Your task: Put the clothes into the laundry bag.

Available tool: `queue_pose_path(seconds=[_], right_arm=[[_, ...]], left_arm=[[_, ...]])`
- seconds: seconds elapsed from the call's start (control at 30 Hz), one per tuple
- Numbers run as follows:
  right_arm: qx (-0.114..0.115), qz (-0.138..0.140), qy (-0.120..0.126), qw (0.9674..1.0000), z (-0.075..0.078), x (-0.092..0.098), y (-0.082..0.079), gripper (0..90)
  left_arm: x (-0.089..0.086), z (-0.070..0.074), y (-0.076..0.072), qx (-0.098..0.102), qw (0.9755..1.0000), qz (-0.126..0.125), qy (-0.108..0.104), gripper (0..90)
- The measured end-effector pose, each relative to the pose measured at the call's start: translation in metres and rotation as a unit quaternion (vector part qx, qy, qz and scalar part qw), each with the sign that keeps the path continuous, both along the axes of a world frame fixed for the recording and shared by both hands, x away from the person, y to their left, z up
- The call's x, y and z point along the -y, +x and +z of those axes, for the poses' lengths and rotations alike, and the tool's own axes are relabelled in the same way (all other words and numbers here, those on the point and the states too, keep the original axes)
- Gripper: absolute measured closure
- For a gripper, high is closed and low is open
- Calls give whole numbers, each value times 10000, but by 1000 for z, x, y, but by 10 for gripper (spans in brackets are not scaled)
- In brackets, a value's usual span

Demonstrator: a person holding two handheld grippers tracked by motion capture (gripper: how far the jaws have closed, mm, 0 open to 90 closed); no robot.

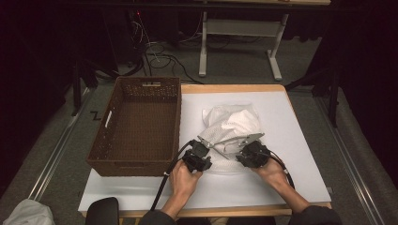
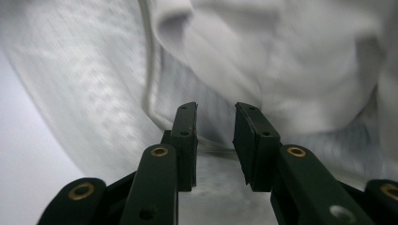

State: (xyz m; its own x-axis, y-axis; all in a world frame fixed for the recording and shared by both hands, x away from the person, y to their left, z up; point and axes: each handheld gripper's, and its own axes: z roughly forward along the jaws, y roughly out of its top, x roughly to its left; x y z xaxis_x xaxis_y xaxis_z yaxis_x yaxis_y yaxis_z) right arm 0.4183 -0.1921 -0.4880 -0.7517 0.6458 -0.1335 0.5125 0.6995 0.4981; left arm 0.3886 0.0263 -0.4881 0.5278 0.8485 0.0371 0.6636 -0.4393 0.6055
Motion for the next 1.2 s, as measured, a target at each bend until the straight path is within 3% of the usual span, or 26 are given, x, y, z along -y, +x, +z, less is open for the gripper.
queue_pose_path(seconds=[0.13,0.3,0.53,0.77,0.87,1.03,1.2], right_arm=[[-181,-141,154,9996,-2,17,-2,703],[-248,-191,239,9992,-2,29,-9,714],[-222,-165,73,9996,-1,27,-18,771],[-254,-162,104,9995,-1,30,-23,774],[-261,-174,120,9994,-1,30,-24,773],[-255,-176,161,9994,-2,32,-24,773],[-239,-157,159,9995,-2,31,-24,770]], left_arm=[[1,-1,1,31,9999,119,-27,546],[-1,10,-2,43,9999,120,-38,511],[-3,8,2,-77,9995,220,-232,516],[-1,5,5,-32,9993,347,-130,690],[-3,5,9,-22,9988,415,-251,767],[-3,3,16,-176,9976,344,-579,879],[-3,-2,23,-162,9963,167,-826,889]])
